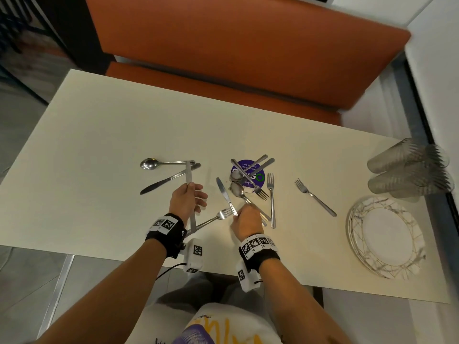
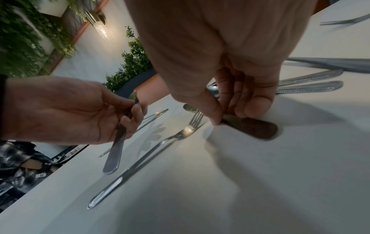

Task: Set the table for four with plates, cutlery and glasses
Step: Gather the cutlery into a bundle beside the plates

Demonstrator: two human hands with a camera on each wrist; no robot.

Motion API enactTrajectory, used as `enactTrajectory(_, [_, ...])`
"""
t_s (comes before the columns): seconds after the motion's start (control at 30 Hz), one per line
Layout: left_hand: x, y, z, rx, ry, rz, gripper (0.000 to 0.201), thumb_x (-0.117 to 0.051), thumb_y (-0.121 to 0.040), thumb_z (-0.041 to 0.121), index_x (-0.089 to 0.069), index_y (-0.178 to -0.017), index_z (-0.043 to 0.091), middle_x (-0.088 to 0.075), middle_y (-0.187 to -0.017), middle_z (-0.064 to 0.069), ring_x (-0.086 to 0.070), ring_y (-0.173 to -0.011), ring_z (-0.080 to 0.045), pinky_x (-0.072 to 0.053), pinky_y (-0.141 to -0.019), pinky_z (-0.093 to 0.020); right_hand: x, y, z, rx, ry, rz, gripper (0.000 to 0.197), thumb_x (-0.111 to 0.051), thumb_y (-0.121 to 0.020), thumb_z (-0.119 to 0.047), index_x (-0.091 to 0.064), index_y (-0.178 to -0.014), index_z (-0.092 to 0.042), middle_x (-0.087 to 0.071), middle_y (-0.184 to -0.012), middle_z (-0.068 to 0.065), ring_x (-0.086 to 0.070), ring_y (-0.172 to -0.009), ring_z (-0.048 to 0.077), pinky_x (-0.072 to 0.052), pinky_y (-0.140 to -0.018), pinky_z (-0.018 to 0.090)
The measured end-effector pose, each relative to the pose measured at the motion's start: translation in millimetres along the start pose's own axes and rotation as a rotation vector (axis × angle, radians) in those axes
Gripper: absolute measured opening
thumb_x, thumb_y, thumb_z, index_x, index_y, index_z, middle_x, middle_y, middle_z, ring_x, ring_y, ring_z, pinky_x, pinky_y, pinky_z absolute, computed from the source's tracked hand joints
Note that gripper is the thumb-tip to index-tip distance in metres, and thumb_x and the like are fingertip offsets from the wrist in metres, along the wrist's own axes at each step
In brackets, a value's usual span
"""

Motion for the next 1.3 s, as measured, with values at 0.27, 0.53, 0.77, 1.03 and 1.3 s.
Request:
enactTrajectory(0.27, [-11.8, 2.2, -2.1, 0.055, 0.002, -0.042, 0.030, -0.036, -0.107, 0.008, -0.062, -0.118, -0.004, -0.070, -0.085, -0.021, -0.062, -0.061, -0.027, -0.046, -0.052, -0.033, 10.0, 2.8, 0.0, 0.029, -0.057, -0.053, 0.018, -0.068, -0.091, -0.009, -0.066, -0.108, -0.003, -0.068, -0.108, 0.012, -0.067, -0.099, 0.025, -0.054, -0.083, 0.029])
enactTrajectory(0.53, [-32.2, 6.1, -2.4, 0.112, 0.075, -0.124, 0.030, -0.035, -0.105, 0.005, -0.058, -0.122, -0.006, -0.072, -0.096, -0.027, -0.073, -0.089, -0.043, -0.058, -0.080, -0.049, 48.2, 17.0, -1.1, 0.158, -0.217, 0.051, 0.011, -0.066, -0.091, -0.005, -0.066, -0.097, -0.014, -0.066, -0.094, 0.003, -0.062, -0.082, 0.015, -0.046, -0.070, 0.017])
enactTrajectory(0.77, [-72.1, 22.5, 8.4, 0.095, 0.115, -0.228, 0.024, -0.045, -0.106, 0.012, -0.063, -0.113, -0.001, -0.077, -0.101, -0.022, -0.074, -0.085, -0.033, -0.061, -0.075, -0.039, 40.2, 32.6, -44.2, 0.273, -0.348, -0.031, 0.009, -0.067, -0.088, -0.006, -0.073, -0.093, -0.010, -0.066, -0.077, -0.002, -0.054, -0.065, -0.001, -0.039, -0.062, 0.005])
enactTrajectory(1.03, [-74.3, 28.2, 13.8, 0.035, 0.010, -0.284, 0.024, -0.038, -0.111, 0.015, -0.056, -0.104, 0.002, -0.073, -0.097, -0.025, -0.073, -0.080, -0.034, -0.060, -0.065, -0.038, 82.4, 22.8, -57.0, 0.265, -0.347, 0.078, 0.005, -0.060, -0.098, -0.018, -0.064, -0.096, -0.019, -0.065, -0.090, -0.007, -0.060, -0.076, 0.001, -0.048, -0.071, 0.018])
enactTrajectory(1.3, [-83.7, 42.3, 15.4, 0.021, -0.031, -0.453, 0.028, -0.035, -0.112, 0.019, -0.056, -0.102, 0.004, -0.061, -0.070, -0.016, -0.056, -0.051, -0.027, -0.046, -0.051, -0.032, 86.2, -22.7, -91.4, 0.368, -0.419, -0.122, 0.021, -0.063, -0.097, -0.026, -0.073, -0.087, -0.010, -0.067, -0.072, 0.001, -0.058, -0.068, 0.012, -0.050, -0.072, 0.037])
Point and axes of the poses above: each hand's wrist, its own y-axis away from the middle knuckle, its own x-axis out of the back of the hand, z = x × y, the point moved 9 cm from there along -y, towards the middle knuckle
